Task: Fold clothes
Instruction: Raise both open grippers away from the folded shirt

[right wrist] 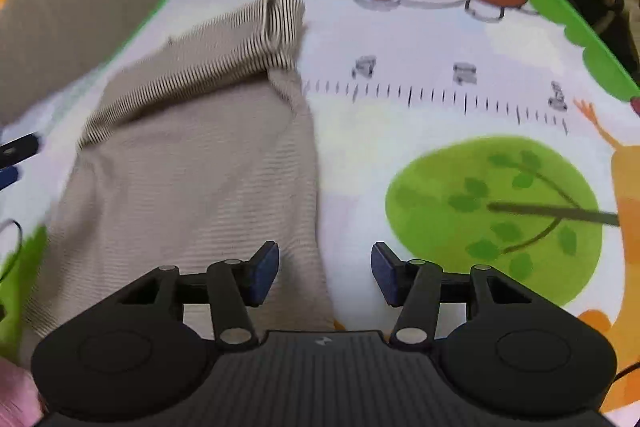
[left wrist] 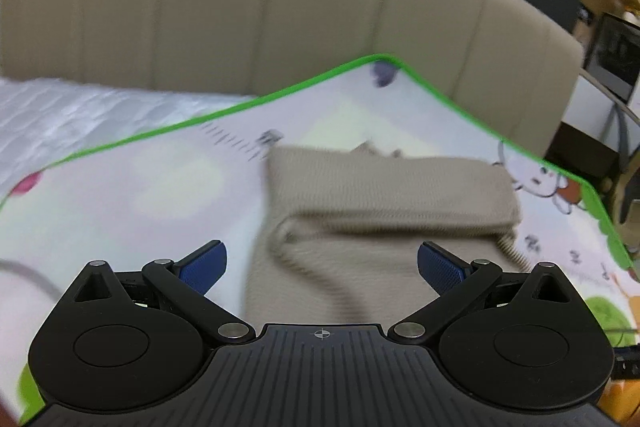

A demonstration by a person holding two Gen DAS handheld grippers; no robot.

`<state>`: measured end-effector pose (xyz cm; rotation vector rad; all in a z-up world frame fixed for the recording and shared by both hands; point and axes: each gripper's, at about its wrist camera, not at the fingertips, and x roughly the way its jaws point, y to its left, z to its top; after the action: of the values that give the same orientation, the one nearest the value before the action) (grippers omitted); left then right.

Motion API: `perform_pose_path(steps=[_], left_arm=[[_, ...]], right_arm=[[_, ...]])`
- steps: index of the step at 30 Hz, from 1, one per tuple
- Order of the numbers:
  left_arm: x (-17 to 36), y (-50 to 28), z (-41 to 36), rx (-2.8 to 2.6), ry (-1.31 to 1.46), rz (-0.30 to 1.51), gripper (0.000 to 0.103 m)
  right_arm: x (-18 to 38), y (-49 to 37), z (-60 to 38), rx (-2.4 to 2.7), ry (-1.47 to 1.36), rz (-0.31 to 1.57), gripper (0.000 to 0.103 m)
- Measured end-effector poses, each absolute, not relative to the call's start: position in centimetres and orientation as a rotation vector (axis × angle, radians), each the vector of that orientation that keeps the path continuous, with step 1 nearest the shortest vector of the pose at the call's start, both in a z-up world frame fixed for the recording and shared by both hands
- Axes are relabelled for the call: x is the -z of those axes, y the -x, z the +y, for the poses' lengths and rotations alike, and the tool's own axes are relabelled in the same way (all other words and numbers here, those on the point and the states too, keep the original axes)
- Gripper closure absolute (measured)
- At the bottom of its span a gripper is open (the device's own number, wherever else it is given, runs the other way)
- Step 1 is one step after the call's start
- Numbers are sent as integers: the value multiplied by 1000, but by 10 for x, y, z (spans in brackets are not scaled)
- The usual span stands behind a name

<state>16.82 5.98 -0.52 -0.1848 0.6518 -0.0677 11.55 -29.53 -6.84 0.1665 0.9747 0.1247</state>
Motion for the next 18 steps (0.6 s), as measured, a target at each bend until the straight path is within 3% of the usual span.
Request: perform_pose_path(steps=[5,10,18], left_arm=[[21,-221,27,150,110,649,0],[49,-249,49,154,191,752,0],[75,-266,85,123,186,844,0]], right_arm=[[25,-143,-284,-194,-148,841,47],[-8,-222,-253,-277,-134,778,47],[43,-380,-149,-328,-2,814,47]])
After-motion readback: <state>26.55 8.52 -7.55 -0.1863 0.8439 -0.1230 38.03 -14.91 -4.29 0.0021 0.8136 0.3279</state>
